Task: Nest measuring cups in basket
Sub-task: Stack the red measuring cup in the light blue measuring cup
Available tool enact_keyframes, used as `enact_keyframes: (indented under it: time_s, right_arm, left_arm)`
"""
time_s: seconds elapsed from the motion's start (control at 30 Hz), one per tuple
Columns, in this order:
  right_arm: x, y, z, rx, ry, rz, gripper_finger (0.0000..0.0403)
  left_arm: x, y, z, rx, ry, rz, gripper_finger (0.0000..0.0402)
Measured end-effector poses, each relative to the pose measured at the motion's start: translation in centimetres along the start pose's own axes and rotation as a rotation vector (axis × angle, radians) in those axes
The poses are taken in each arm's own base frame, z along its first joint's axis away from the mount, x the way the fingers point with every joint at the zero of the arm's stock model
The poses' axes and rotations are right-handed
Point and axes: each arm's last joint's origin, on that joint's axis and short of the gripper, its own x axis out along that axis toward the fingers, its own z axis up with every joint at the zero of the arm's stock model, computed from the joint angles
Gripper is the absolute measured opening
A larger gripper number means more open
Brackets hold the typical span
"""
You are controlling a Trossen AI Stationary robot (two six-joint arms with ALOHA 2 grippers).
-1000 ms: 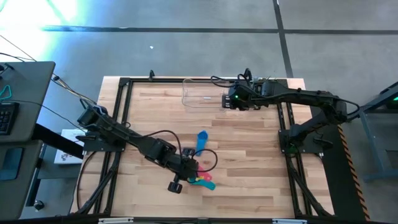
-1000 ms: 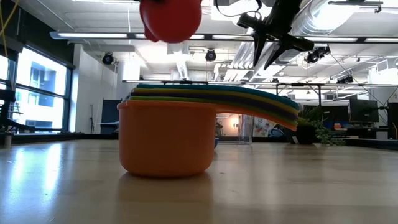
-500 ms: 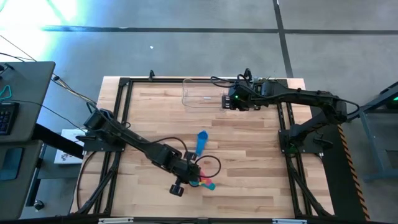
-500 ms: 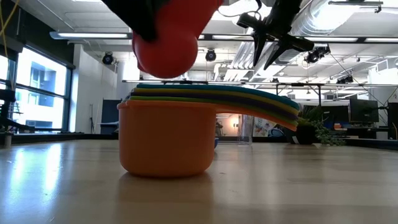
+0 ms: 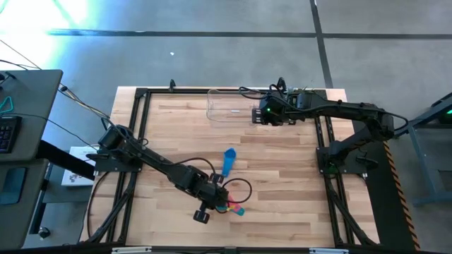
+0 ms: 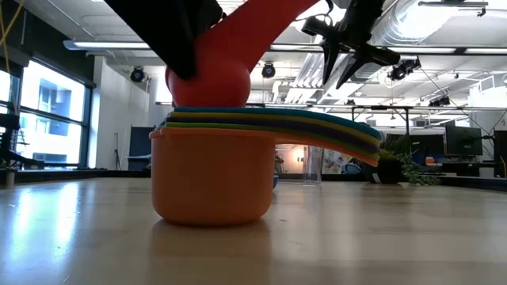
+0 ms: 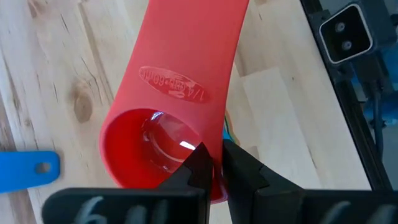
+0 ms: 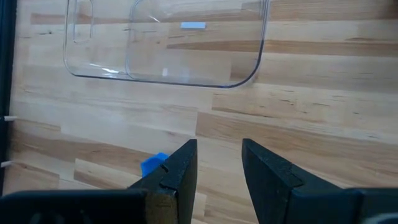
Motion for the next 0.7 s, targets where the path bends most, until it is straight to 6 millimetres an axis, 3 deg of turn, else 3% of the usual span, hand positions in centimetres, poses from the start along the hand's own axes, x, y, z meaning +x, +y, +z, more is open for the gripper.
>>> enact_keyframes:
  time_s: [0.7]
  right_arm:
    - [-0.01,0.0,-0.01,0.0,0.005,0.002,0.0119]
  left_arm:
    - [0.1,0.01,0.03,0.004,-0.009,-0.031,0.0019]
